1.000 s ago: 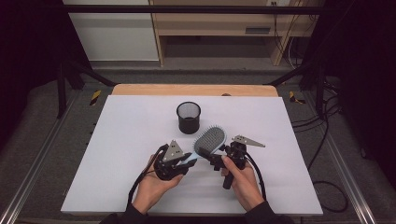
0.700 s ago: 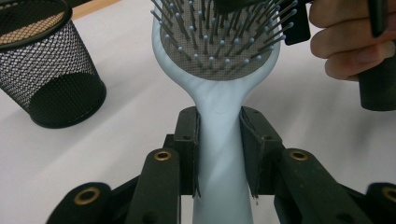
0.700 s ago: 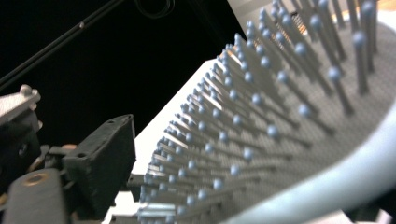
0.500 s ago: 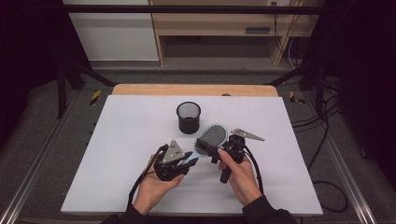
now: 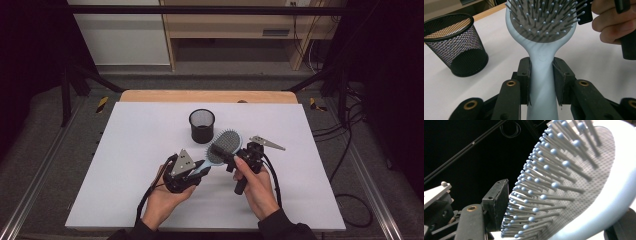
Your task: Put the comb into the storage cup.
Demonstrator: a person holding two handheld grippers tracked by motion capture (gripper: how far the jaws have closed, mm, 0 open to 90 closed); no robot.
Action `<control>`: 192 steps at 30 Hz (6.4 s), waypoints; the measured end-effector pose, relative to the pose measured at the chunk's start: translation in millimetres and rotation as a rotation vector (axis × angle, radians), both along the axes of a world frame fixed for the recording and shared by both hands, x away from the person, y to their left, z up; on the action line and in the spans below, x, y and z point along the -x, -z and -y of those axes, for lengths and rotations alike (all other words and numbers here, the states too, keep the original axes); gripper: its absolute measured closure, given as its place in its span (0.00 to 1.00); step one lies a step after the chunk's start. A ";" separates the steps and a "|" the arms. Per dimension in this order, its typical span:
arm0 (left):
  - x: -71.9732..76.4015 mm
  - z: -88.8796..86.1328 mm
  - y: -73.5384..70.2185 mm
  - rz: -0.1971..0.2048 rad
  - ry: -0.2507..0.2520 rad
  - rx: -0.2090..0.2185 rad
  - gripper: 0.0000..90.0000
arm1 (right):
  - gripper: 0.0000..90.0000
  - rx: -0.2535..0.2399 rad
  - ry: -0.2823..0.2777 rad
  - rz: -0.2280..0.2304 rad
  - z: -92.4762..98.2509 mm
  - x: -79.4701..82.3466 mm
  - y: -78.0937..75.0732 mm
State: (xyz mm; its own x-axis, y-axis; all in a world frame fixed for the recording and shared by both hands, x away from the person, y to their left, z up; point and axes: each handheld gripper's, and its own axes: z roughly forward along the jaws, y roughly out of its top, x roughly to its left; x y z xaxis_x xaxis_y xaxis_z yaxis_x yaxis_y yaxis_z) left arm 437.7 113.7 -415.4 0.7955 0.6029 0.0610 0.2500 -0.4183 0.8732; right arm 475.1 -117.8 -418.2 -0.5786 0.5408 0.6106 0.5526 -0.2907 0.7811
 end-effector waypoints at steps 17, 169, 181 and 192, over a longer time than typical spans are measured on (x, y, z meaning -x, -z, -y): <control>-1.7 -6.6 -2.1 0.016 -0.020 0.026 0.77 | 0.48 0.013 -0.022 0.057 -9.6 2.5 -20.2; 8.0 -138.6 29.6 0.098 -0.380 0.223 0.08 | 0.56 0.153 0.085 0.159 -19.1 -61.3 -96.4; 6.7 -138.3 32.3 0.080 -0.369 0.214 0.07 | 0.56 0.134 0.118 0.167 -23.1 -76.6 -107.1; 6.8 -138.5 32.1 0.079 -0.364 0.217 0.07 | 0.56 0.138 0.159 0.178 -22.6 -89.5 -114.0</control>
